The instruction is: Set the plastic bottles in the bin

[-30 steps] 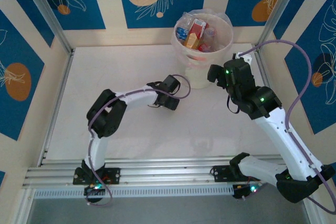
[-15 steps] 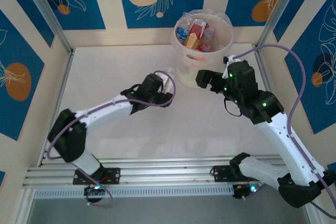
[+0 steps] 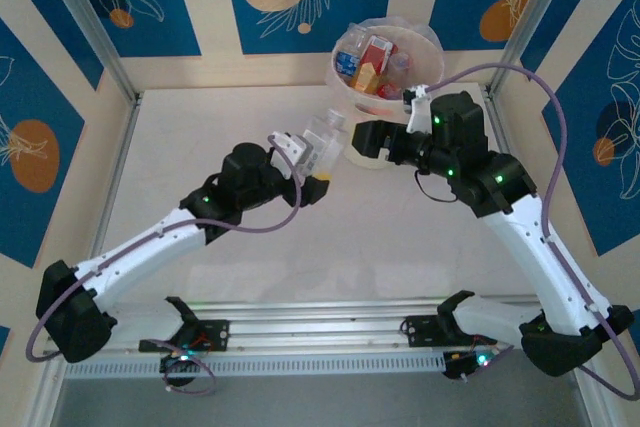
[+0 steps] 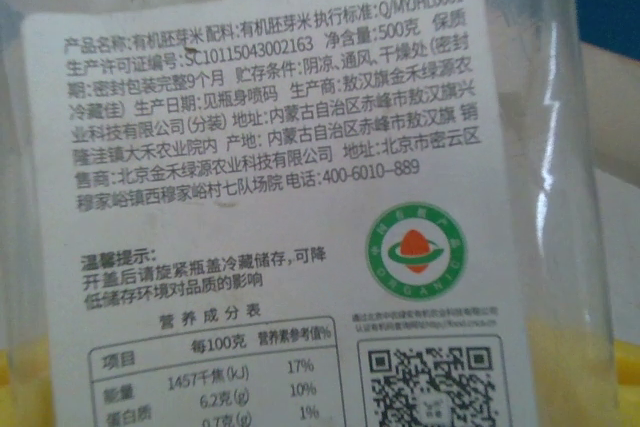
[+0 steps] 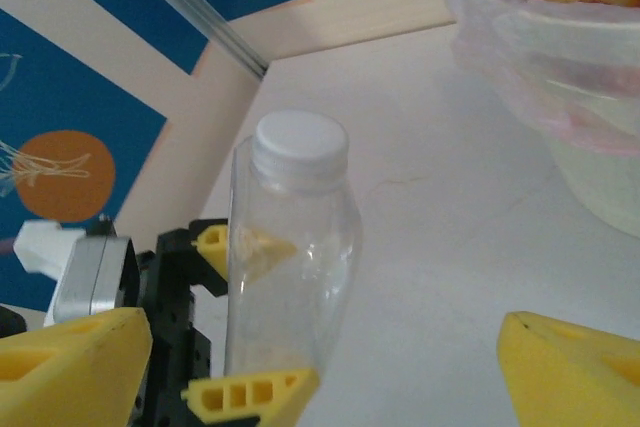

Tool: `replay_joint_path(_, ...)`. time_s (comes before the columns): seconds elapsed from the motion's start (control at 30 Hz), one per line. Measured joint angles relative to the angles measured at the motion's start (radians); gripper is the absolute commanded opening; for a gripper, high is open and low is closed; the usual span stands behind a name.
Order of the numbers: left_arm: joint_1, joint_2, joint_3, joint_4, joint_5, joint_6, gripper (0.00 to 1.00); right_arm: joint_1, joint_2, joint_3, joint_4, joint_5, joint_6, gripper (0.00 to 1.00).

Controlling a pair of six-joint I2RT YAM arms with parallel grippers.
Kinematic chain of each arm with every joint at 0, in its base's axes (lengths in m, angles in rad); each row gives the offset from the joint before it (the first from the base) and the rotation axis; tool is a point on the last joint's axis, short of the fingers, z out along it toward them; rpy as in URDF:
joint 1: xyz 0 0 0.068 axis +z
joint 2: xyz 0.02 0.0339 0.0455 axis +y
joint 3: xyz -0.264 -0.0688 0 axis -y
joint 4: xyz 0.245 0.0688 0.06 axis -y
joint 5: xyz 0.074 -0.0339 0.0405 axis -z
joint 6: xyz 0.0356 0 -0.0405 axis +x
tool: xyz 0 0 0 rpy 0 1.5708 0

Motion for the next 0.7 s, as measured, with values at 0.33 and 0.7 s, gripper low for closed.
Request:
replay_joint_path(0.33,0.0,-0.017,-0.014,0.097,0.078,0.042,0.75,-0.031,0.144,0.196,-0.003,-0.132,0.024,0.81)
replay_joint_path(0.7,0.0,-0.014,-0.012,0.124,0.114,0.053,0.75,-0.031,0.246,0.287,-0.07,-0.141,-0.008,0.85)
